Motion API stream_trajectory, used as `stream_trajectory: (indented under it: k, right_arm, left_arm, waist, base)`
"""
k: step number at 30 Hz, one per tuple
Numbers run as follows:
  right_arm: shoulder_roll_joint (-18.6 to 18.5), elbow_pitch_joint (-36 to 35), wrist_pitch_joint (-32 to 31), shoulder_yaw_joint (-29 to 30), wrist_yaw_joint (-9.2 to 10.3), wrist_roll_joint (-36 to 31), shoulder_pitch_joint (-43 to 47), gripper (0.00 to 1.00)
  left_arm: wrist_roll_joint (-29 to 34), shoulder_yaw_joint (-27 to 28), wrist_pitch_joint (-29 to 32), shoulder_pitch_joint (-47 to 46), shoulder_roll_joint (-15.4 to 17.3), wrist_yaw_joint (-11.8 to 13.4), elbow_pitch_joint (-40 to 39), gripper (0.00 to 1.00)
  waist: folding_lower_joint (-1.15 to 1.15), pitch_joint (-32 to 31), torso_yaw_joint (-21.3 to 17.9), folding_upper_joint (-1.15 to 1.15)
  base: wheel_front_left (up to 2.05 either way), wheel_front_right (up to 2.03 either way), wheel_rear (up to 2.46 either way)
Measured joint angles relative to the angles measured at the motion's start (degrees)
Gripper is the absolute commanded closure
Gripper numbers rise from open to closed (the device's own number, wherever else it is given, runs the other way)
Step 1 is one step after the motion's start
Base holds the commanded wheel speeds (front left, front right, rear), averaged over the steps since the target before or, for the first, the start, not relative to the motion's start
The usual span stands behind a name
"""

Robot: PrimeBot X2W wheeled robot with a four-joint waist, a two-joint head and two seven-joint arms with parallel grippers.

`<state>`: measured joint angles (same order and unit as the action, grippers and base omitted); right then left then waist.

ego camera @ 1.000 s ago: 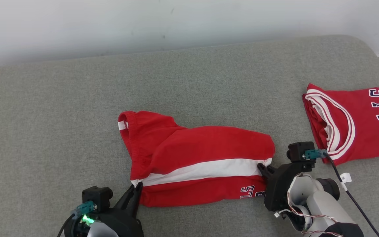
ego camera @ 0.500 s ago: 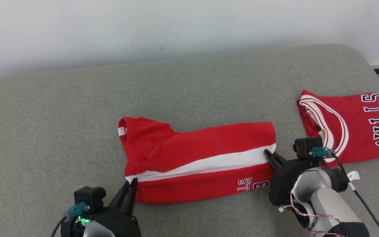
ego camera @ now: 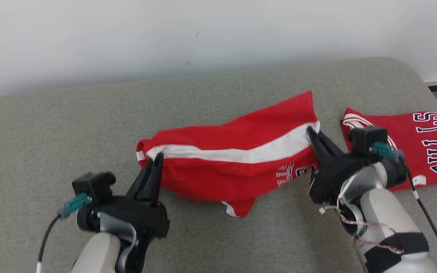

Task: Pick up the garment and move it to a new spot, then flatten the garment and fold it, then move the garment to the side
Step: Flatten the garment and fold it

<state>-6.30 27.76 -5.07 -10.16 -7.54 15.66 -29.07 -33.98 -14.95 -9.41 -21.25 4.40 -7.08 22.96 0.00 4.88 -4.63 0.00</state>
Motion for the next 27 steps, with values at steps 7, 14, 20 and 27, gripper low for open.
stream_trajectory:
  k: [7,14,20,27]
  right_arm:
    - [1.6,3.8,-3.6,-0.6,0.00,8.4,-8.8,1.00]
    - [2.4,11.8,0.3,-4.9,0.00,8.5,-28.8,1.00]
    - [3.0,18.0,10.9,-4.6,-0.01,7.2,-44.1,1.00]
    - [3.0,19.4,19.9,-1.5,-0.02,3.8,-54.4,1.00]
  left_arm:
    - [-4.9,0.9,5.0,-9.4,0.9,-0.1,2.5,1.00]
    - [-5.4,3.2,7.4,-27.2,8.6,-0.4,3.8,1.00]
    - [-8.3,7.6,4.4,-41.2,10.5,-0.4,3.6,1.00]
    - [-9.3,8.6,-2.5,-50.0,10.2,-0.5,3.3,1.00]
  waist:
    - [0.00,1.8,-0.6,0.00]
    - [0.01,7.4,-2.0,0.00]
    - [0.02,15.0,-3.2,0.01]
    - [0.02,22.3,-3.5,0.00]
  base:
    - [0.00,0.00,0.00]
    - [0.00,0.00,0.00]
    - [0.00,0.00,0.00]
    - [0.00,0.00,0.00]
